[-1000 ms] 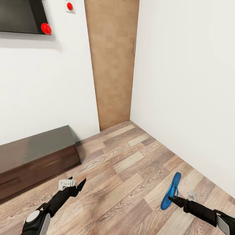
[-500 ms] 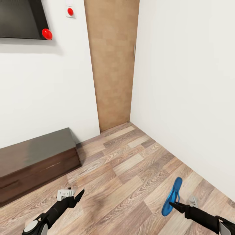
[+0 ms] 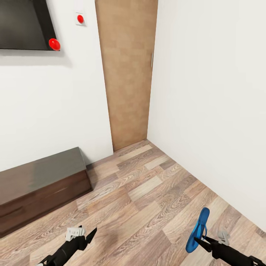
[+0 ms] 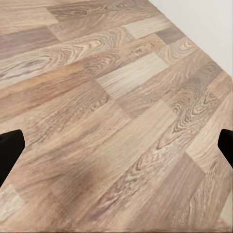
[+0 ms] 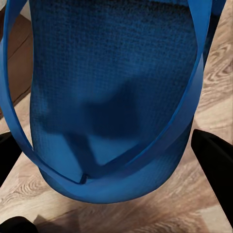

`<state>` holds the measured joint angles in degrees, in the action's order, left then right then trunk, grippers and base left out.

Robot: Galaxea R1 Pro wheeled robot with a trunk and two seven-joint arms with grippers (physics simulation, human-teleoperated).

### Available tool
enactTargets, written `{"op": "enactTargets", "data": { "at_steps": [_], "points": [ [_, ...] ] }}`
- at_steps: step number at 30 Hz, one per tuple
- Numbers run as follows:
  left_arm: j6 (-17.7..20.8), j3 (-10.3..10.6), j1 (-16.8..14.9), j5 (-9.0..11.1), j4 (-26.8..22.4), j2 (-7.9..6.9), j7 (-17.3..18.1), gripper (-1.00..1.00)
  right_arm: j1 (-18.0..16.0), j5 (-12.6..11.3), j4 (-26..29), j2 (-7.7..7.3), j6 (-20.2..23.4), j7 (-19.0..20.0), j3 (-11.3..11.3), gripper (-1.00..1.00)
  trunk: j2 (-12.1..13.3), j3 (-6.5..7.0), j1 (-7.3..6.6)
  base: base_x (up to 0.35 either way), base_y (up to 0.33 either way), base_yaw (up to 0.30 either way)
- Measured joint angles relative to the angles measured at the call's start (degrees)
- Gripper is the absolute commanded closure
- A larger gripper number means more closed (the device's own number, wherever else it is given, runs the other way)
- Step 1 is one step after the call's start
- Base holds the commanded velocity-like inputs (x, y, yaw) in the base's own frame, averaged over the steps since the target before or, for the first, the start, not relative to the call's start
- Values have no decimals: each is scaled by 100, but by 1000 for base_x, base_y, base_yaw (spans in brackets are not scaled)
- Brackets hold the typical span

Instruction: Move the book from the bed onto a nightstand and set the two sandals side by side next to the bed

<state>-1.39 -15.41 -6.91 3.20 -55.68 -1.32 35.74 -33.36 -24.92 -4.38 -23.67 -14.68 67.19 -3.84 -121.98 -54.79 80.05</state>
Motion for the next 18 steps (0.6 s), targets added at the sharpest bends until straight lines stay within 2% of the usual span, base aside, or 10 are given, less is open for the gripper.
{"op": "enactTargets", "data": {
  "at_steps": [6,10,12,18],
  "points": [
    [-198,25,0,-15,626,1,-17,-100,5,2,-6,78,-5,-101,-2,100,241,108,-132,0,0,0],
    [-242,29,0,-22,1022,-7,-19,-100,6,-3,-6,110,2,-527,2,100,401,180,-220,0,0,0],
    [-308,29,0,-23,1131,-8,-20,-100,6,-1,-10,119,1,-670,0,100,481,216,-264,0,0,0],
    [-551,32,0,-24,1298,-2,-23,-100,6,0,-7,124,1,-753,-1,100,722,323,-396,0,0,0]
  ]
}}
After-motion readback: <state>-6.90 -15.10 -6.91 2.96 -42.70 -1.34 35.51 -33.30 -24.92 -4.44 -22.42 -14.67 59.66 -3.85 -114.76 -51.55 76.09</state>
